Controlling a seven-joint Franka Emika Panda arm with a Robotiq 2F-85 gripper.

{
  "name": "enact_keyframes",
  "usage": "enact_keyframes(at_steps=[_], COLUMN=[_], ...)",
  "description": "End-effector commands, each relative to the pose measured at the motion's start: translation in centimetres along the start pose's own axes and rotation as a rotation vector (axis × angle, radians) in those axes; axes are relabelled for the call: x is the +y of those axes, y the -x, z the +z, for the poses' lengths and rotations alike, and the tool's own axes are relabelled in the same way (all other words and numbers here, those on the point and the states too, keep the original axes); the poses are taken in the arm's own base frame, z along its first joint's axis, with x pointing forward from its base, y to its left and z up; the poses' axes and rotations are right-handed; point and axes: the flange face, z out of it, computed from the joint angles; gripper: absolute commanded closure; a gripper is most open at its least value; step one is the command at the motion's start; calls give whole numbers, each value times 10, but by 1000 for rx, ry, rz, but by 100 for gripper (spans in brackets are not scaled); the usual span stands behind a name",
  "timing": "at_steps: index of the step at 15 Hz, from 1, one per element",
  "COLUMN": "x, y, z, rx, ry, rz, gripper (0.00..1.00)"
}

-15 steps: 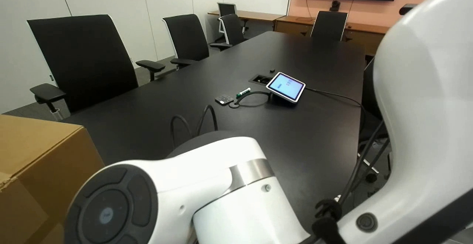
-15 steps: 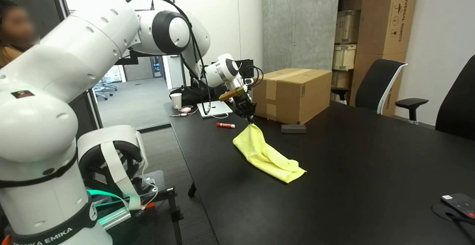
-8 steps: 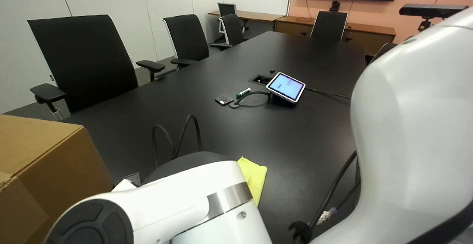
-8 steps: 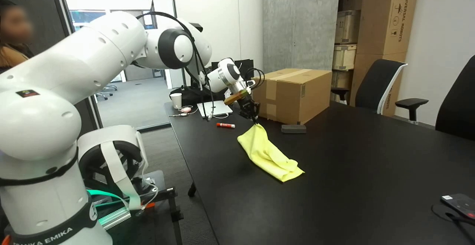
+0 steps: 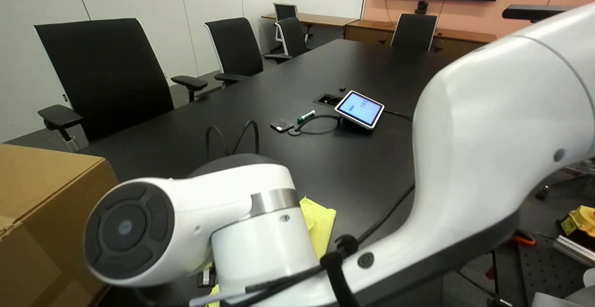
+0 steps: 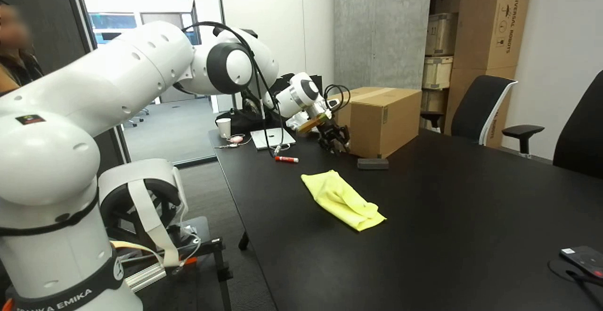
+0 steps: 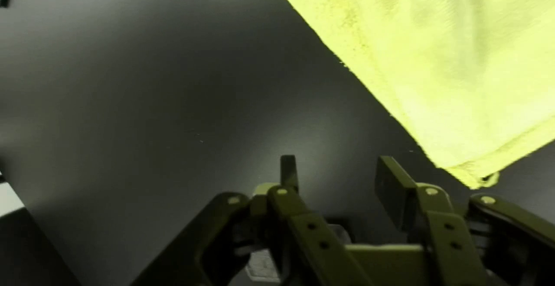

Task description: Fold the towel once

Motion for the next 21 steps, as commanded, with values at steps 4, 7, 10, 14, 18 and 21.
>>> enact_keyframes(at_steps=[4,7,10,14,18,21], x=[109,141,161,178,193,199], y=[56,94,129,174,228,274], z=[36,50,52,40,26,17], rx=[-155,-250,-326,-393,-455,-491], ry=[-90,-156,-258,-387,-441,-442], rz=[312,433,538,663,758,773], gripper=[0,0,0,0,0,0])
